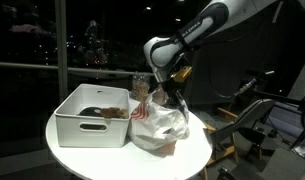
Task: Empty the objects in the plastic bag into the white basket
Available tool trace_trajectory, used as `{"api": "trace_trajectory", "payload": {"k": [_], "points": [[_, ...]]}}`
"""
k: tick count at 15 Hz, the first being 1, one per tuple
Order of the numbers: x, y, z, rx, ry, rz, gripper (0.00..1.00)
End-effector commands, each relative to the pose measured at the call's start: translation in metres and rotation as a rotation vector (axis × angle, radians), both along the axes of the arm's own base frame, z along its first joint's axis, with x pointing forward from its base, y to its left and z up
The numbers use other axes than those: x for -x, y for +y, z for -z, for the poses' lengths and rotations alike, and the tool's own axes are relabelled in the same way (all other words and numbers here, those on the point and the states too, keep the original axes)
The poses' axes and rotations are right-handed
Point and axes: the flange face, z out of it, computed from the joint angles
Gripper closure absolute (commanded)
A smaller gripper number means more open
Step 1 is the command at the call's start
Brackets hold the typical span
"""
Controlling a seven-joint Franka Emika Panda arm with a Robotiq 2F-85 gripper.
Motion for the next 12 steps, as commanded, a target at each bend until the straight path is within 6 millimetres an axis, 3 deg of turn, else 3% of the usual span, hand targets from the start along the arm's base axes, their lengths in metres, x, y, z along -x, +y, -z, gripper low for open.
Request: {"api": "trace_trajectory", "payload": {"k": [1, 8, 12], "points": [[0.001, 0.004, -0.062, 0.09, 0.05, -0.006, 0.98], [0.024, 0.024, -0.191, 0.222, -0.154, -0.041, 0.97], [0.041, 0.041, -0.263, 0.206, -0.386, -0.026, 0.98]]}}
